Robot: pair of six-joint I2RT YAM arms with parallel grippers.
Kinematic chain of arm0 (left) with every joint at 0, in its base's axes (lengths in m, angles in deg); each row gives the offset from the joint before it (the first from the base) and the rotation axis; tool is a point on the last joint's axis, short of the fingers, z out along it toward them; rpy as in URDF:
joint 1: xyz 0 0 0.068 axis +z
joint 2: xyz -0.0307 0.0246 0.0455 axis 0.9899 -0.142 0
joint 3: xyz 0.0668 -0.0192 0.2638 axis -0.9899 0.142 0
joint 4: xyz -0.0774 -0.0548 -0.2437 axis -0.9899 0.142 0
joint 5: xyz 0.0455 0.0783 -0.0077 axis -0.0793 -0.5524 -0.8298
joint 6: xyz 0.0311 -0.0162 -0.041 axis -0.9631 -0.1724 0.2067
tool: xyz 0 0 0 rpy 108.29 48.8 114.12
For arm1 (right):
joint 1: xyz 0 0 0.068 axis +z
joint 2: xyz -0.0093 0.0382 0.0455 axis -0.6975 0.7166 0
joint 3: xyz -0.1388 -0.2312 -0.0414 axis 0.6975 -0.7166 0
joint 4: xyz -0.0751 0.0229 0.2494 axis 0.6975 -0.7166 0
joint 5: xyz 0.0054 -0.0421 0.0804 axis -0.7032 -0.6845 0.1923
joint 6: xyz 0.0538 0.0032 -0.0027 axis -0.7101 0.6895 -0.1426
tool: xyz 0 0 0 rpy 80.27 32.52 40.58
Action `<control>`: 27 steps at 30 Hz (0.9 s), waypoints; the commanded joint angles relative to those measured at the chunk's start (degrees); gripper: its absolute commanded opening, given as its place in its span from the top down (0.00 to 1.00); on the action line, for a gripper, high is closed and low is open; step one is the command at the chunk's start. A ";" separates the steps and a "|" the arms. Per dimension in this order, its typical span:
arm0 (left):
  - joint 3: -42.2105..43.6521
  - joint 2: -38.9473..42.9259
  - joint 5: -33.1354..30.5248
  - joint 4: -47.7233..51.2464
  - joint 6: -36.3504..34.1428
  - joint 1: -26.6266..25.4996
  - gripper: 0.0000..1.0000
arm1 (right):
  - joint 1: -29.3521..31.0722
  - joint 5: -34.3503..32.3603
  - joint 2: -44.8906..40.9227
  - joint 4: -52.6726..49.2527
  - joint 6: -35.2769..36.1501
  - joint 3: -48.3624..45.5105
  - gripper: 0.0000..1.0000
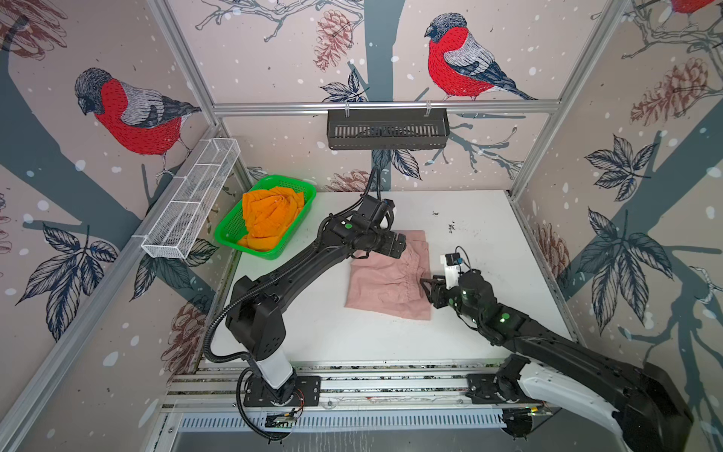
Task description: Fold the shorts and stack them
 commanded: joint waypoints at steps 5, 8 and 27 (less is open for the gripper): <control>18.48 8.01 0.48 -13.44 4.55 2.07 0.03 | -6.09 14.10 20.12 -5.03 15.91 17.62 0.39; 24.02 9.56 0.47 -18.65 4.83 2.20 0.03 | -7.39 17.49 29.37 -7.08 18.28 24.78 0.39; 31.11 11.35 4.78 -23.07 3.54 4.22 0.03 | -17.77 26.06 44.32 -3.58 15.52 22.32 0.31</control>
